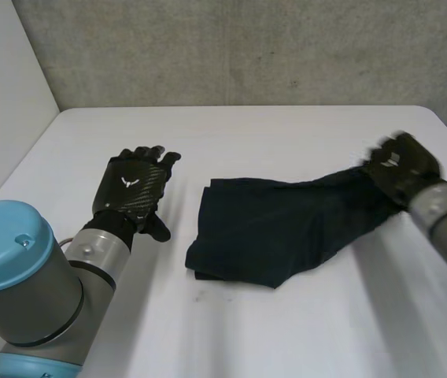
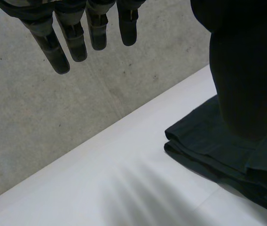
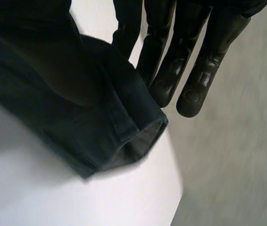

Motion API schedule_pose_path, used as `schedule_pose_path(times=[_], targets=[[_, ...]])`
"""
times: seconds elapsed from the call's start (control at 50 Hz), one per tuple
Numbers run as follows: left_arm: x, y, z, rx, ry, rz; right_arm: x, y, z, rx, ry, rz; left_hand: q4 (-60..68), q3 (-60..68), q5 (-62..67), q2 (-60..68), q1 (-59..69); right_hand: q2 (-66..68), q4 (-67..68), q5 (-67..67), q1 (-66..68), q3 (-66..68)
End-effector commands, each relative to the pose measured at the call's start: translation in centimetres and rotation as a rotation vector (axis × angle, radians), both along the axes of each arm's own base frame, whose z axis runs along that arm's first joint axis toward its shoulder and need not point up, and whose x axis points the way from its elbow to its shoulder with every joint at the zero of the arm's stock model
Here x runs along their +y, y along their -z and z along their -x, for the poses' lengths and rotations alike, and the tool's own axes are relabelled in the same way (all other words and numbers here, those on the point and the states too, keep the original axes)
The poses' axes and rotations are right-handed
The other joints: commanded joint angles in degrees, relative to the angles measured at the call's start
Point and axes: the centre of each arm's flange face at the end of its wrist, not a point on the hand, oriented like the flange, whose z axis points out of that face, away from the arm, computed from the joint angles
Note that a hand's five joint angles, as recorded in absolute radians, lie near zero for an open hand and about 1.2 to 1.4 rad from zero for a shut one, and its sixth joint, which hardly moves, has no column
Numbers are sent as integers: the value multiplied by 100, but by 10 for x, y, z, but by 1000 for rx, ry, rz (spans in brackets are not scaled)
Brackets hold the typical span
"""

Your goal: Fold the shorts.

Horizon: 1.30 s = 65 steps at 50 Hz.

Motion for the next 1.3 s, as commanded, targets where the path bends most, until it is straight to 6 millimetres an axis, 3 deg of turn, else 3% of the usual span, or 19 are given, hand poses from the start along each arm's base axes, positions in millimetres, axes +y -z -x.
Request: schedule_pose_path(times=[0.02,0.06,0.08,0.16,0.24,0.3,0.4,0.48,0.56,0.62,0.72,0.8,0.88,0.94,1.02,1.1,1.16,1.22,1.3], targets=[[1,-5,-1,7,-2,12,47,-16,-91,8,-328,100,-175,-234,-270,-172,-122,1247,1167,1495,2508,1229],[0,-8,-1,12,-5,20,62,-10,-109,40,-429,104,-175,-234,-270,-172,-122,1247,1167,1495,2508,1229],[0,-9,-1,15,-5,24,83,-2,-127,65,-549,112,-175,-234,-270,-172,-122,1247,1167,1495,2508,1229],[-1,-19,-1,33,-5,53,120,20,-152,95,-784,83,-175,-234,-270,-172,-122,1247,1167,1495,2508,1229],[-4,-30,-1,50,-11,83,125,42,-160,81,-849,-9,-175,-234,-270,-172,-122,1247,1167,1495,2508,1229],[-8,-39,0,66,-16,106,125,43,-161,58,-850,-57,-175,-234,-270,-172,-122,1247,1167,1495,2508,1229],[-14,-53,3,88,-16,146,118,31,-159,-88,-781,-159,-175,-234,-270,-172,-122,-5753,-5833,-5505,-4492,-5771],[-20,-67,5,113,-18,183,97,-11,-145,-343,-610,-248,-175,-234,-270,-172,-122,-5753,-5833,-5505,-4492,-5771],[-28,-76,11,127,-13,207,66,-33,-121,-595,-371,-348,-175,-234,-270,-172,-122,-5753,-5833,-5505,-4492,-5771],[-34,-64,21,110,4,176,53,-27,-108,-692,-244,-441,-175,-234,-270,-172,-122,-5753,-5833,-5505,-4492,-5771],[-34,-29,46,46,60,63,42,-7,-104,-671,-169,-517,-170,-230,-265,-167,-117,-5753,-5833,-5505,-4492,-5771],[-35,25,62,-60,89,-117,24,21,-101,-631,-108,-561,-154,-213,-248,-151,-101,-5753,-5833,-5505,-4492,-5771],[-34,59,63,-147,84,-255,15,55,-104,-593,-66,-615,-103,-162,-198,-100,-50,-5753,-5833,-5505,-4492,-5771],[-31,70,59,-187,75,-312,8,73,-98,-554,-17,-628,-86,-145,-181,-83,-33,-5753,-5833,-5505,-4492,-5771],[-31,71,56,-207,73,-326,1,74,-91,-517,12,-592,-86,-145,-181,-83,-33,-5753,-5833,-5505,-4492,-5771],[-29,65,57,-203,79,-318,1,55,-90,-504,-14,-531,-86,-145,-181,-83,-33,-5753,-5833,-5505,-4492,-5771],[-29,43,58,-172,81,-274,5,25,-91,-536,-48,-473,-103,-162,-198,-100,-50,-5753,-5833,-5505,-4492,-5771],[-28,5,55,-114,83,-199,9,2,-89,-567,-70,-421,-137,-196,-231,-133,-84,-5753,-5833,-5505,-4492,-5771],[-22,-58,48,-13,81,-63,11,-50,-84,-666,-100,-271,-170,-230,-265,-167,-117,-5753,-5833,-5505,-4492,-5771]])
